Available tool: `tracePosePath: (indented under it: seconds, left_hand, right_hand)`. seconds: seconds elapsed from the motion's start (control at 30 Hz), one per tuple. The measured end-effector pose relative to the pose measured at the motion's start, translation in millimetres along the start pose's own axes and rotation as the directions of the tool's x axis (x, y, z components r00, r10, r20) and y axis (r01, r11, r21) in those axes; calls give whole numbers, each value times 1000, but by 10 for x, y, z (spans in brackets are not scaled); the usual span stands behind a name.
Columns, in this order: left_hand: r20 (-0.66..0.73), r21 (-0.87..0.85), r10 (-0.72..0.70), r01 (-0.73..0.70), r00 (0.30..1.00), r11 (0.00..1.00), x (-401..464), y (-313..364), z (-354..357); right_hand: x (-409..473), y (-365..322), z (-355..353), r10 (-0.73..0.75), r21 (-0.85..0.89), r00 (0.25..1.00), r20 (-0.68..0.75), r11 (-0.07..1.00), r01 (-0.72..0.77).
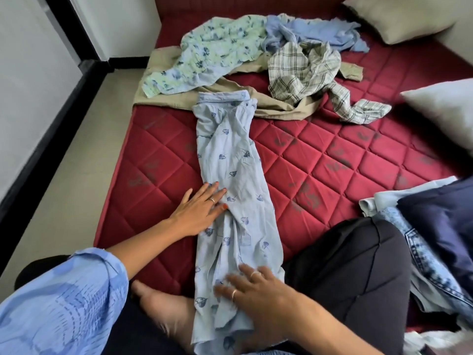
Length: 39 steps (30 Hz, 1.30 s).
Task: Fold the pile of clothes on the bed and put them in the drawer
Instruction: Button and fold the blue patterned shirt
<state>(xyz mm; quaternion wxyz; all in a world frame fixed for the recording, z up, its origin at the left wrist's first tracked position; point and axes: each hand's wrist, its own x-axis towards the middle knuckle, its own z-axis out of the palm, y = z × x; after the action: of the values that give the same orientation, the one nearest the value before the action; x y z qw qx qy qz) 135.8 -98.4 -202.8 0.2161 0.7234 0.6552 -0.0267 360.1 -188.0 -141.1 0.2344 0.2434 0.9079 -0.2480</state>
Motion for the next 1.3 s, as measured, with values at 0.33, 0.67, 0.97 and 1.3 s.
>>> tracePosePath:
  seconds: [0.33,0.67,0.97,1.3]
  left_hand:
    - [28,23,88,-88,996,996,-21,275,-83]
    - [114,-8,22,-21,993,1000,-19,262,-113]
    - [73,18,103,-104,992,994,-108,345,-44]
    - [123,-47,159,-155,980,987,-358,521,-62]
  right_hand:
    - [159,75,426,41,-140,975,-218,987,-73]
    - [218,140,28,57,-7,946,-318,998,-62]
    - [-200,-31,-363,-9,159,965,-261,986,52]
    - [-128,-110,-746,-58,215,996,69,976,42]
